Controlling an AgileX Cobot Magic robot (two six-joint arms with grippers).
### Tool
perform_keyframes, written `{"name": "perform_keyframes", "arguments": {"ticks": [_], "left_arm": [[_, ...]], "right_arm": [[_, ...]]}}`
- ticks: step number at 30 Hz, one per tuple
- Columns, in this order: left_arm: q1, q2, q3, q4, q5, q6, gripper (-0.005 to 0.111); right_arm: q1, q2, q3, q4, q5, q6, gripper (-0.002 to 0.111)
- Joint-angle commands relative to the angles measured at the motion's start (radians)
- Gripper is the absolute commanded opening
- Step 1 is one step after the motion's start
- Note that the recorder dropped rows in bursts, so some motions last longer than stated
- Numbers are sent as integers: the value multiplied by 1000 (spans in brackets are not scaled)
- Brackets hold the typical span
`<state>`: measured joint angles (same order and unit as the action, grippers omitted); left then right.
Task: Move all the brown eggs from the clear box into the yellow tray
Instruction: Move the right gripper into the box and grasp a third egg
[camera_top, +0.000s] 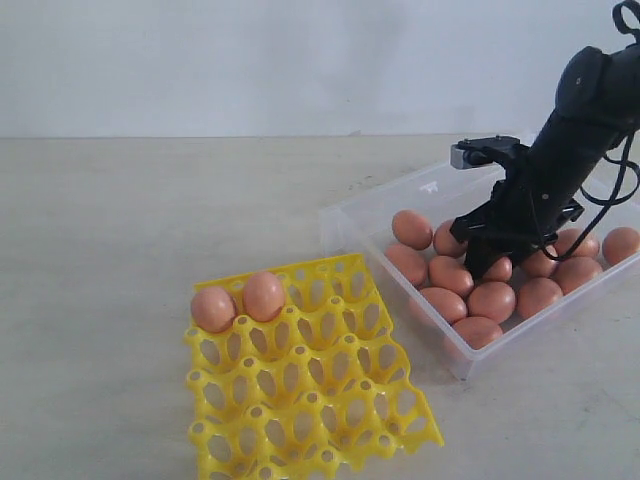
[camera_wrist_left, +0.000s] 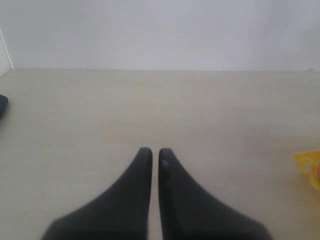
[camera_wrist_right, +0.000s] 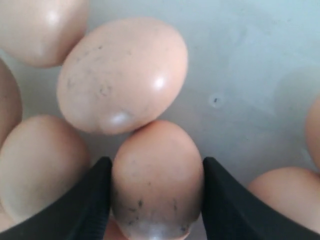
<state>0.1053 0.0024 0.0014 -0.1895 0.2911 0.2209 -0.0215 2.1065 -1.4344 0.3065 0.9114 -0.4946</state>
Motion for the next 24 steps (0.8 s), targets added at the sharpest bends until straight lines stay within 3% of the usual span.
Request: {"name": "perform_keyframes", "arguments": {"ticks": [1,10,13,16,21,24], "left_arm": [[3,-2,-1,-5,-7,7,4],[3,-2,-1,-5,-7,7,4],[3,-2,-1,-5,-7,7,4],[3,-2,-1,-5,-7,7,4],[3,-2,-1,-5,-7,7,4],[3,-2,-1,-5,-7,7,4]], "right_arm": [[-3,-13,-2,-2,-33,62,0],[-3,-182,-2,0,-79,133,0],[-3,-263,17,20,-169,146,0],[3,-363,107,83,-414,136,0],[74,-536,380,89,-1031,122,0],[109,-576,534,89,-1280,122,0]]}}
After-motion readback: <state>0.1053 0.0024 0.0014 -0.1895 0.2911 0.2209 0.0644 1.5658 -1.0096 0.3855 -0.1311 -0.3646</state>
